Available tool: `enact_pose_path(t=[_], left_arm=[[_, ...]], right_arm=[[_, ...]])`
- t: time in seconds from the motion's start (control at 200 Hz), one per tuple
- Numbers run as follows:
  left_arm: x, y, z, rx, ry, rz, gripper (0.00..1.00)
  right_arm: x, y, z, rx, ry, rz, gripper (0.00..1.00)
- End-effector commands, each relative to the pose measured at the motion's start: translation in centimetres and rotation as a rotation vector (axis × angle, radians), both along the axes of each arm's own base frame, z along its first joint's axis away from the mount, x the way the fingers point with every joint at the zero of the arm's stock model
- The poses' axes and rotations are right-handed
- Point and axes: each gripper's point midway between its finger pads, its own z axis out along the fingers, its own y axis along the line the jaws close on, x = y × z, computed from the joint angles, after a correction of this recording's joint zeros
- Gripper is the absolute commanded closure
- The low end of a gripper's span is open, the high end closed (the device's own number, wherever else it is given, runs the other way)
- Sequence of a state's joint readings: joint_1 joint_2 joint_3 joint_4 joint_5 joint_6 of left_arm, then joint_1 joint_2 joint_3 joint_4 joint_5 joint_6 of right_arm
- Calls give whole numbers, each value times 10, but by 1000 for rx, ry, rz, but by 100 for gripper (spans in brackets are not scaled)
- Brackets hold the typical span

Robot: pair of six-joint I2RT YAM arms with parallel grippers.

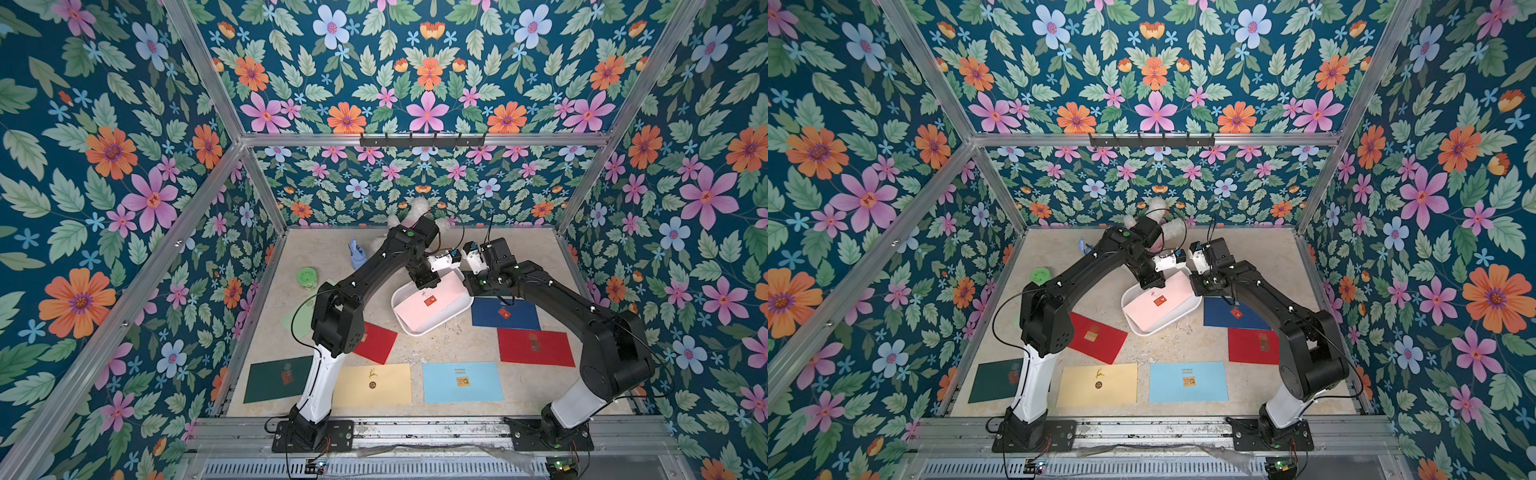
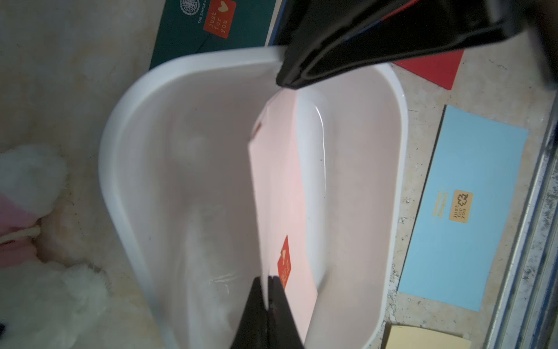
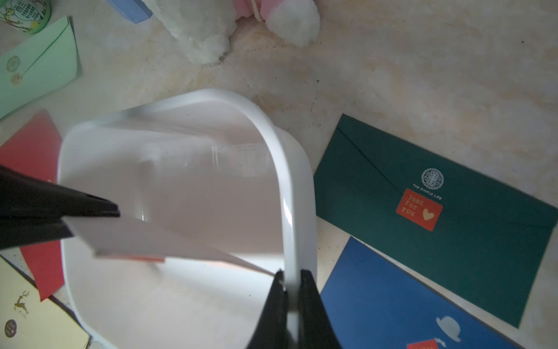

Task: Put the sealed envelopes into the storage box
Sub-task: Place the envelope in the storage box.

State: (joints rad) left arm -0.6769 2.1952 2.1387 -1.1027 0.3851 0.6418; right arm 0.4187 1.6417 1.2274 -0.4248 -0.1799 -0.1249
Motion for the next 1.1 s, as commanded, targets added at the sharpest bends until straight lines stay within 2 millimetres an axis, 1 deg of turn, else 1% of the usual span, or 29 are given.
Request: enact_pose_path(t=[0.0, 0.075, 0.155, 0.265, 0.46, 0.68, 0.76, 0.84, 0.895, 0.91, 1.015, 1.025, 1.035, 1.095], left_arm=[[-1, 4, -9, 43, 4, -33, 97], [2, 3, -14, 61, -1, -39, 96], [4, 2, -16, 67, -11, -47, 93], [11, 3, -21, 85, -38, -36, 84], [26, 2, -12, 77, -114, 19, 68], [55, 13, 7, 94, -258, 170, 53], [71, 20, 22, 68, -308, 267, 48], [84, 29, 39, 8, -308, 382, 44], [87, 37, 46, -21, -284, 454, 43], [92, 37, 51, -47, -297, 475, 42], [96, 55, 63, -85, -293, 617, 39], [96, 57, 64, -87, -295, 633, 39], [96, 59, 65, -87, -294, 647, 39], [96, 72, 66, -97, -282, 741, 38]], right_arm=[[2, 4, 1, 19, -14, 14, 100], [2, 5, -1, 25, -12, 12, 100], [1, 7, -1, 39, -8, 13, 100], [0, 8, -2, 54, -5, 8, 100], [-2, 6, -8, 66, 13, -15, 100], [5, -1, -11, 93, 20, -98, 100], [11, -5, -10, 104, 17, -140, 100], [16, -10, -9, 125, 20, -186, 100], [19, -11, -8, 143, 19, -210, 100], [20, -11, -7, 149, 17, -214, 100], [25, -8, -1, 191, 8, -236, 100], [26, -7, -9, 184, 27, -239, 100], [26, -7, -14, 183, 37, -242, 100], [31, -3, -17, 211, 52, -264, 100]])
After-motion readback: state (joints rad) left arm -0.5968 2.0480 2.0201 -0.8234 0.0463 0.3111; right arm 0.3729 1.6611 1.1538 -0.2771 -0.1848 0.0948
